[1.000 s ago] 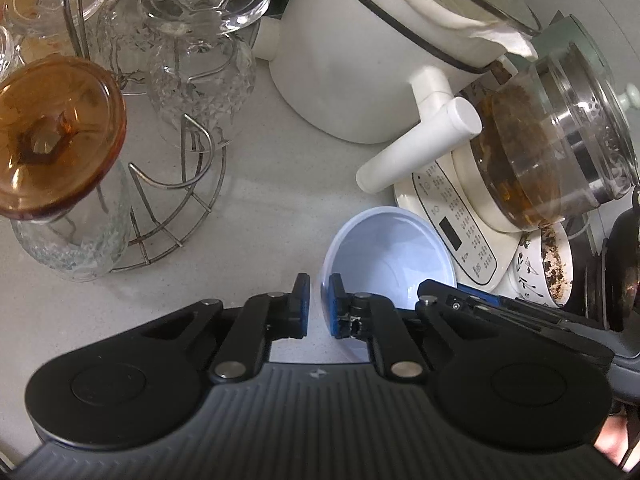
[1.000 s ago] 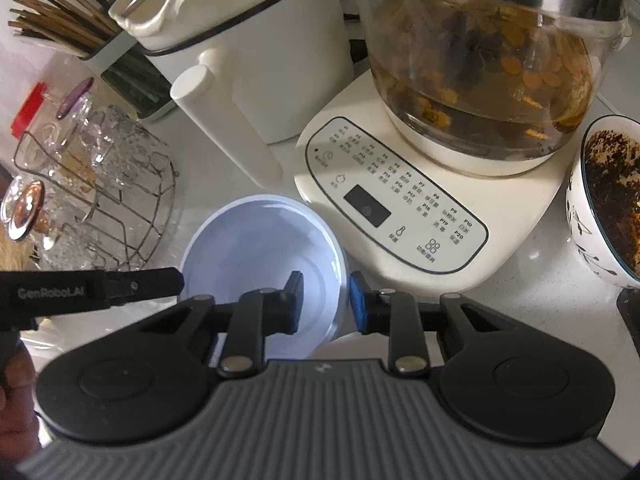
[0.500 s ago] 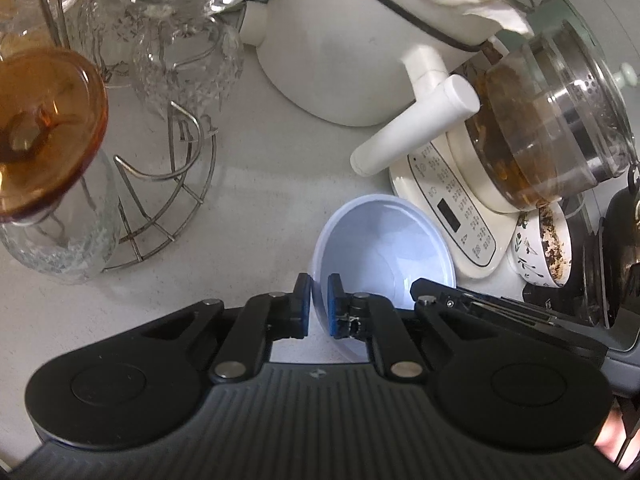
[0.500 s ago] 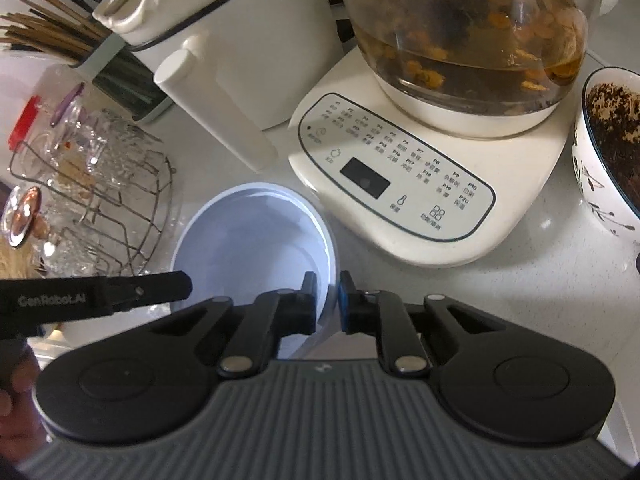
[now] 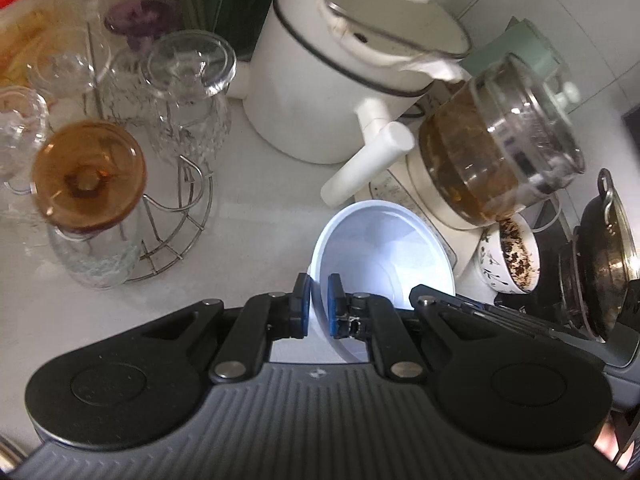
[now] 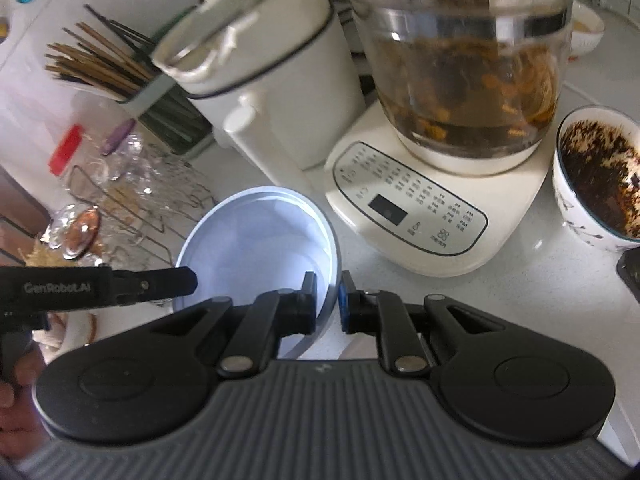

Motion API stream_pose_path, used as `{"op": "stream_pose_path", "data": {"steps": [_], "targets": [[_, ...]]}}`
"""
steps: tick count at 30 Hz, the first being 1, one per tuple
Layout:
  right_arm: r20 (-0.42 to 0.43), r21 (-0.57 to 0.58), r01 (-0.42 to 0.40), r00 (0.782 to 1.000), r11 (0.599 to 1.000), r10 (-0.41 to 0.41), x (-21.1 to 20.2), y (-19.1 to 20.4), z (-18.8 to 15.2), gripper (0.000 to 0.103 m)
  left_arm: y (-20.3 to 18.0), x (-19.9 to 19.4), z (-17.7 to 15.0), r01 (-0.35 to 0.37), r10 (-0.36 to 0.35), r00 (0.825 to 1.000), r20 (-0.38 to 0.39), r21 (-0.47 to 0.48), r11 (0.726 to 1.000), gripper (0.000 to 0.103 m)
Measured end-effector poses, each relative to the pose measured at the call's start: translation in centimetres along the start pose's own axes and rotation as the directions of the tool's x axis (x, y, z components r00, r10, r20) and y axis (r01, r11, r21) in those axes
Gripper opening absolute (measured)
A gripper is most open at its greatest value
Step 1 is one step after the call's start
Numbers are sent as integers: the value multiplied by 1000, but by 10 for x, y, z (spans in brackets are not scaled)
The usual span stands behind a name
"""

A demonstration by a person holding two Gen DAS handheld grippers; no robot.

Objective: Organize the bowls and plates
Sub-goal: 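Lift the second plastic bowl with the left gripper over the first plastic bowl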

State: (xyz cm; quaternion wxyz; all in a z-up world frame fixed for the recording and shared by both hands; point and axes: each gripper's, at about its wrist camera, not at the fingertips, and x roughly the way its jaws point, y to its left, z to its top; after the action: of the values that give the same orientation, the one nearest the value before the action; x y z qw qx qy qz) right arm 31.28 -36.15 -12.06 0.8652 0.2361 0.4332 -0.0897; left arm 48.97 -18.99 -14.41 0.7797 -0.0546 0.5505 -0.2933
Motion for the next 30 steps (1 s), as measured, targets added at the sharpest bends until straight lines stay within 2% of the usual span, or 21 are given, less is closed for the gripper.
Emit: {"op": "stream_pose_path", "data": {"steps": [11,17,30], "targets": [[75,22,-27,997,999,25,-45,18,-13,14,0,-60,-22,29,-30,998,58,10,1000,10],[109,29,-34,994,999,31,-66,28,-26,14,-2,-80,-34,41,-43,994,100,26,999,10],[124,-8,-66,990,998,67,-81,61,-53,14,25,-123,-73,22,-23,986,164,7,1000,10]]}}
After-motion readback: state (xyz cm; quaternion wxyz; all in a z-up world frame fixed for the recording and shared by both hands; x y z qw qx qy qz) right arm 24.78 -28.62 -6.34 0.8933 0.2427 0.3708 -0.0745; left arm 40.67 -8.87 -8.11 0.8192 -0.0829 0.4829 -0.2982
